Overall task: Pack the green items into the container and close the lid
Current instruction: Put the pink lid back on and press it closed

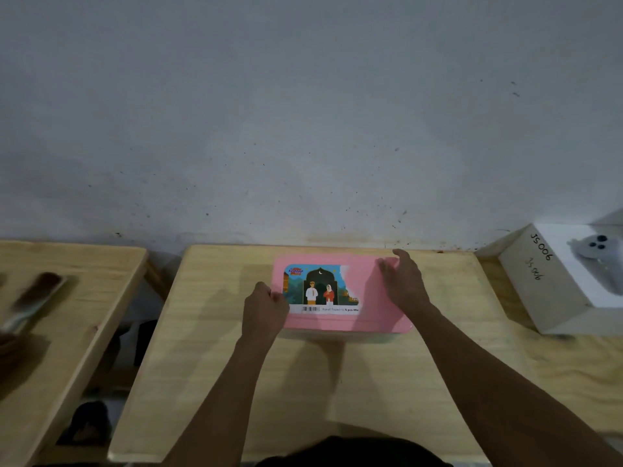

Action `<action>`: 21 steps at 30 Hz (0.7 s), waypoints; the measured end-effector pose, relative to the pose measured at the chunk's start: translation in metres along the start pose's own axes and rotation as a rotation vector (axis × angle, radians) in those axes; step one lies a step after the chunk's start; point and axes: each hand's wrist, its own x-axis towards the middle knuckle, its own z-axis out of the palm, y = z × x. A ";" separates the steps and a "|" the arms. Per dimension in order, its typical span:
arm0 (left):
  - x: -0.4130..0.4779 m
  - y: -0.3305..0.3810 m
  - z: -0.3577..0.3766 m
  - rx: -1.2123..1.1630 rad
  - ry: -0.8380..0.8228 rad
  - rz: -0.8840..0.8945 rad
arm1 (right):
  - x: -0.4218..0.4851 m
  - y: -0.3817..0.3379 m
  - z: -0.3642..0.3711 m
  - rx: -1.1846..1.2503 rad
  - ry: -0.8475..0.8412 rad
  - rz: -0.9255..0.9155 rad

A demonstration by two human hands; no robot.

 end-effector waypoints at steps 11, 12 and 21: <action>0.002 -0.023 0.017 0.011 0.064 0.045 | 0.006 0.033 0.026 -0.120 -0.072 -0.009; 0.002 -0.023 0.018 0.011 0.067 0.048 | 0.008 0.031 0.027 -0.110 -0.059 -0.006; 0.009 -0.024 0.033 0.165 0.051 0.102 | 0.005 0.023 0.027 -0.263 -0.010 -0.063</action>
